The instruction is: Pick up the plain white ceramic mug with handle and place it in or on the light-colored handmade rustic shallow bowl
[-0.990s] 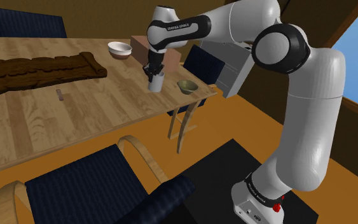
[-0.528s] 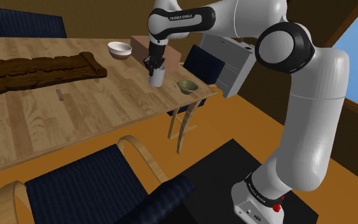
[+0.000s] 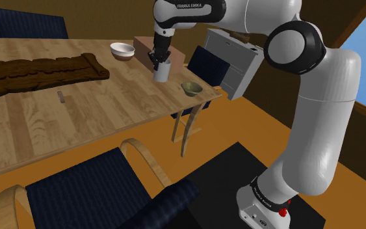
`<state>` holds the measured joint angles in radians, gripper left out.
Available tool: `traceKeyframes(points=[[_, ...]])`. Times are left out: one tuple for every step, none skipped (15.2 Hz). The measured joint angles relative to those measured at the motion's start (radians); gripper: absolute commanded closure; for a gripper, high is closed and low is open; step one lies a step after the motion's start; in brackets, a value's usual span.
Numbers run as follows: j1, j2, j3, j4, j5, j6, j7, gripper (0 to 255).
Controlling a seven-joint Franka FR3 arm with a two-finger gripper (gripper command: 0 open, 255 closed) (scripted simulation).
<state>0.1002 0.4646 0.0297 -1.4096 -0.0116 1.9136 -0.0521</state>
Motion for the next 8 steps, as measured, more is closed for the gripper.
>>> traceKeyframes(points=[[-0.001, -0.002, 0.0, 0.009, 0.0, -0.011, -0.001, 255], [0.0, -0.004, 0.0, 0.018, 0.0, -0.023, 0.0, 255], [-0.001, -0.005, 0.0, 0.032, 0.0, -0.037, -0.001, 255], [-0.001, -0.006, 0.0, 0.043, 0.0, -0.049, -0.001, 255], [0.0, -0.006, 0.0, 0.054, 0.0, -0.06, 0.0, 255], [0.0, -0.007, 0.0, 0.069, 0.0, -0.077, 0.0, 255], [0.001, -0.009, 0.0, 0.08, 0.0, -0.089, 0.0, 255], [0.001, -0.011, 0.0, 0.091, 0.0, -0.102, 0.001, 255]])
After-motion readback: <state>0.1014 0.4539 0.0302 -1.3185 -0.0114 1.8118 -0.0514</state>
